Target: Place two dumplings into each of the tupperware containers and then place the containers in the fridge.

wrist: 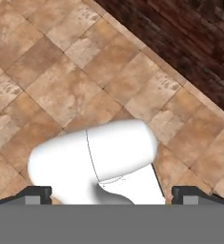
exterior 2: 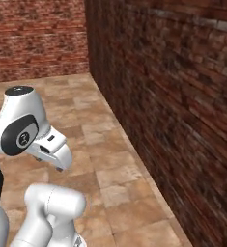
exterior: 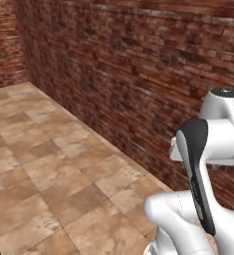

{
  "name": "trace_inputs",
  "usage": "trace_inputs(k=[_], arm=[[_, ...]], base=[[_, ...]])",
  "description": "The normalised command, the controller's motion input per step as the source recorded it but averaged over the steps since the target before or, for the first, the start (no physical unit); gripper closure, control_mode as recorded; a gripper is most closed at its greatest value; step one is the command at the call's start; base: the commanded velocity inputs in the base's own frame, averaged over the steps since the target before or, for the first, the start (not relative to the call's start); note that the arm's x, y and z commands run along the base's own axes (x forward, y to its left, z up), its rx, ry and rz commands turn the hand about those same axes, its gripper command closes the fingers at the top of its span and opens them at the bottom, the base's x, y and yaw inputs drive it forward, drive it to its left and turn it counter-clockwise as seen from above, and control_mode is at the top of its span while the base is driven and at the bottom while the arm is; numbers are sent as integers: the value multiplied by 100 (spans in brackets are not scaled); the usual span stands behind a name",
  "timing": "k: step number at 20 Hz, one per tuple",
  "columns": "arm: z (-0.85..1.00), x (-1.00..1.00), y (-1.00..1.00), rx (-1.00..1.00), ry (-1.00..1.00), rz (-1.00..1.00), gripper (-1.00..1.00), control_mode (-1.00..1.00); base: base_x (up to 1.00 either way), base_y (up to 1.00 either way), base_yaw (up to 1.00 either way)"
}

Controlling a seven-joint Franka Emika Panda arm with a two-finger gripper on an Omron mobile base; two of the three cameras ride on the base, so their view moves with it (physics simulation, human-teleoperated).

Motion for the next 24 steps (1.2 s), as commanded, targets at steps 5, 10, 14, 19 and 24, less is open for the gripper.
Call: trace_inputs(k=[5,10,14,19,24], arm=[[0,0,0,0,0,0,-100,100],[0,0,0,0,0,0,-100,100],[0,0,0,0,0,0,-100,100],[0,0,0,0,0,0,-100,100],[0,0,0,0,0,0,-100,100]], base=[[46,81,33],[75,-11,1],[100,-85,34],[88,-95,36],[100,-23,7]])
